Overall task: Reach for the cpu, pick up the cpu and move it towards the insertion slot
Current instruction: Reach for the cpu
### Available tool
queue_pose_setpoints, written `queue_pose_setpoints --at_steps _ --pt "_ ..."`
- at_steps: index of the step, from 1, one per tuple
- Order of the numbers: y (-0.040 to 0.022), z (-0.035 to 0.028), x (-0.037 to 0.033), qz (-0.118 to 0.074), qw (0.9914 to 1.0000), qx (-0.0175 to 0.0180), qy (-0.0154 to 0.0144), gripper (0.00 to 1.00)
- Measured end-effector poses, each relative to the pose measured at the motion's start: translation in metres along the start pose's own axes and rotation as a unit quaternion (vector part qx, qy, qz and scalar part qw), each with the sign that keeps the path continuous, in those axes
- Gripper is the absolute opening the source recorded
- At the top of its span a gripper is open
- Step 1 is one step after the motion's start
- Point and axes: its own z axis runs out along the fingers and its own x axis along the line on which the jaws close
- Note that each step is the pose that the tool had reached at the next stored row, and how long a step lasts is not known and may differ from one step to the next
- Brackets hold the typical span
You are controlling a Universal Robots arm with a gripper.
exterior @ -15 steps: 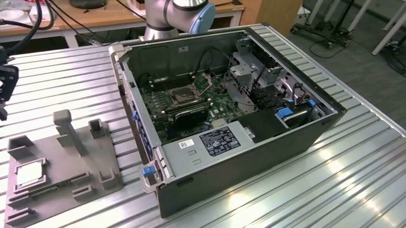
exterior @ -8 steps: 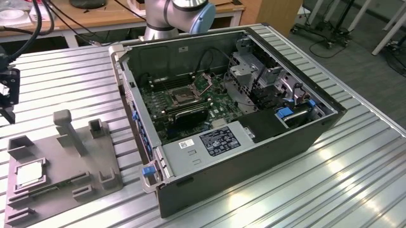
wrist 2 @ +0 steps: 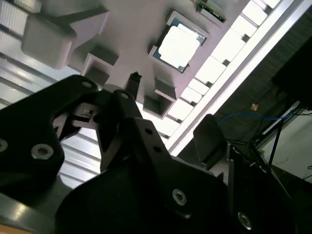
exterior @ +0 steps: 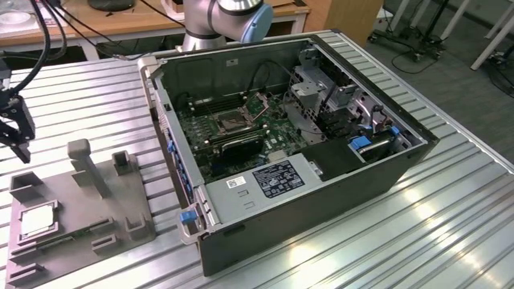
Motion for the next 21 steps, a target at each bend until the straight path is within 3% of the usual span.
queue_pose_setpoints --at_steps 1,13,21 --pt "-0.0004 0.002 0.0005 0.0 1.0 -0.0001 -0.0002 0.72" --pt "-0.0042 0.0215 0.0029 -0.007 0.99998 -0.0008 -0.0002 0.72" --pt "-0.0044 0.0225 0.0029 -0.007 0.99997 -0.0008 -0.0001 0.72"
